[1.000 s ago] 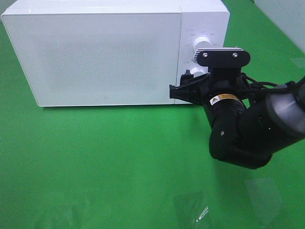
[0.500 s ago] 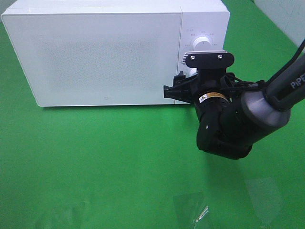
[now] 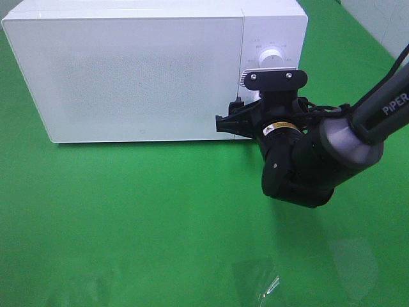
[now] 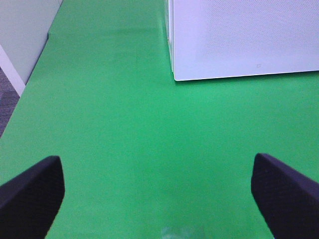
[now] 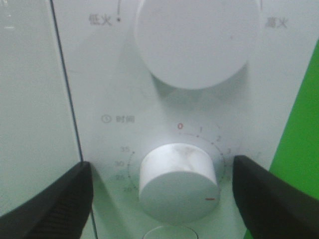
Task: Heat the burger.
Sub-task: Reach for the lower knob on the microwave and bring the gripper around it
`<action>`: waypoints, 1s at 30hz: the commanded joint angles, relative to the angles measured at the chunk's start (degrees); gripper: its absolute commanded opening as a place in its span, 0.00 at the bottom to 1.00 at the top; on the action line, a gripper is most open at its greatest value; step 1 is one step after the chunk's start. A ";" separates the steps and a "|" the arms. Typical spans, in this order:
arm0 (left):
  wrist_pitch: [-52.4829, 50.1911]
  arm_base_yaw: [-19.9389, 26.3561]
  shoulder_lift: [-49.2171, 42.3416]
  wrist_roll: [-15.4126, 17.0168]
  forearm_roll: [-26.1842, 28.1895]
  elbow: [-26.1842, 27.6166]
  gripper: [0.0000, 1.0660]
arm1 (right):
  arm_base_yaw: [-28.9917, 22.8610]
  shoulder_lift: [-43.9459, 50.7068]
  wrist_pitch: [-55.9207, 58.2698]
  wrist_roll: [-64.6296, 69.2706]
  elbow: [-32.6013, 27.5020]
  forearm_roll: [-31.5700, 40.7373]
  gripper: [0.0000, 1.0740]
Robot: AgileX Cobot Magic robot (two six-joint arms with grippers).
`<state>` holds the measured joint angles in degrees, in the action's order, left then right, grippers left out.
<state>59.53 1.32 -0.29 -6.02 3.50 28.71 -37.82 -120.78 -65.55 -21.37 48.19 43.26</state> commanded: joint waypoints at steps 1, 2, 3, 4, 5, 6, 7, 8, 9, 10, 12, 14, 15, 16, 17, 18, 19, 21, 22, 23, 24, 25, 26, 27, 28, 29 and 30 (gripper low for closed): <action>-0.06 0.06 -1.38 -0.11 0.06 -0.17 0.87 | 1.03 0.00 -1.78 -0.86 1.20 -0.97 0.71; -0.06 0.06 -1.38 -0.11 0.06 -0.17 0.87 | 1.03 0.00 -1.83 -0.86 1.20 -0.97 0.70; -0.06 0.06 -1.38 -0.11 0.06 -0.17 0.87 | 1.03 0.00 -1.78 -0.86 1.20 -0.97 0.68; -0.06 0.06 -1.38 -0.11 0.06 -0.17 0.87 | 1.03 0.00 -1.78 -0.86 1.20 -0.97 0.68; -0.06 0.06 -1.38 -0.11 0.06 -0.17 0.87 | 1.03 0.00 -1.83 -0.86 1.20 -0.97 0.64; -0.06 0.06 -1.38 -0.11 0.06 -0.17 0.87 | 1.03 0.00 -1.83 -0.86 1.20 -0.97 0.64; -0.06 0.06 -1.38 -0.11 0.06 -0.17 0.87 | 1.03 0.00 -2.06 -0.86 1.20 -1.03 0.56; -0.06 0.06 -1.38 -0.11 0.06 -0.17 0.87 | 1.03 0.00 -2.06 -0.86 1.20 -1.03 0.56; -0.06 0.06 -1.38 -0.11 0.06 -0.17 0.87 | 1.03 0.00 -2.12 -0.86 1.20 -1.03 0.52; -0.06 0.06 -1.38 -0.11 0.06 -0.17 0.87 | 1.03 0.00 -2.12 -0.86 1.20 -1.03 0.52; -0.06 0.06 -1.38 -0.11 0.06 -0.17 0.87 | 1.03 0.00 -1.95 -0.80 1.20 -1.03 0.24; -0.06 0.06 -1.38 -0.11 0.06 -0.17 0.87 | 1.03 0.00 -2.23 -0.80 1.20 -1.32 0.09; -0.06 0.06 -1.38 -0.11 0.06 -0.17 0.87 | 1.03 0.00 -2.23 -0.80 1.20 -1.32 0.09; -0.06 0.06 -1.38 -0.11 0.06 -0.17 0.87 | 1.03 0.00 -3.04 -0.80 1.20 -2.29 0.00; -0.06 0.06 -1.38 -0.11 0.06 -0.17 0.87 | 1.03 0.00 -3.04 -0.80 1.20 -2.29 0.00; -0.06 0.06 -1.38 -0.11 0.06 -0.17 0.87 | 1.03 0.00 -4.01 -0.80 1.20 -3.38 0.00; -0.06 0.06 -1.38 -0.11 0.06 -0.17 0.87 | 1.03 0.00 -4.01 -0.80 1.20 -3.38 0.00; -0.06 0.06 -1.38 -0.11 0.06 -0.17 0.87 | 1.03 0.00 -4.81 -0.23 1.20 -4.24 0.00; -0.06 0.06 -1.38 -0.11 0.06 -0.17 0.87 | 1.03 0.00 -4.93 2.69 1.20 -4.47 0.00; -0.06 0.06 -1.38 -0.11 0.06 -0.17 0.87 | 1.03 0.00 -4.93 2.69 1.20 -4.47 0.00; -0.06 0.06 -1.38 -0.11 0.06 -0.17 0.87 | 1.03 0.00 -4.87 4.98 1.20 -4.47 0.00; -0.06 0.06 -1.38 -0.11 0.06 -0.17 0.87 | 1.03 0.00 -4.87 4.98 1.20 -4.47 0.00; -0.06 0.06 -1.38 -0.11 0.06 -0.17 0.87 | 1.03 0.00 -4.87 13.24 1.20 -5.10 0.00; -0.06 0.06 -1.38 -0.11 0.06 -0.17 0.87 | 1.03 0.00 -4.76 22.86 1.20 -6.42 0.00; -0.06 0.06 -1.38 -0.11 0.06 -0.17 0.87 | 1.03 0.00 -4.76 22.86 1.20 -6.42 0.00; -0.06 0.06 -1.38 -0.11 0.06 -0.17 0.87 | 1.03 0.00 -4.81 35.18 1.20 -8.77 0.00; -0.06 0.06 -1.38 -0.11 0.06 -0.17 0.87 | 1.03 0.00 -4.81 35.18 1.20 -8.77 0.00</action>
<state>59.53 1.32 -0.29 -6.02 3.50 28.71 -37.36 -121.30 -67.49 8.82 47.33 40.68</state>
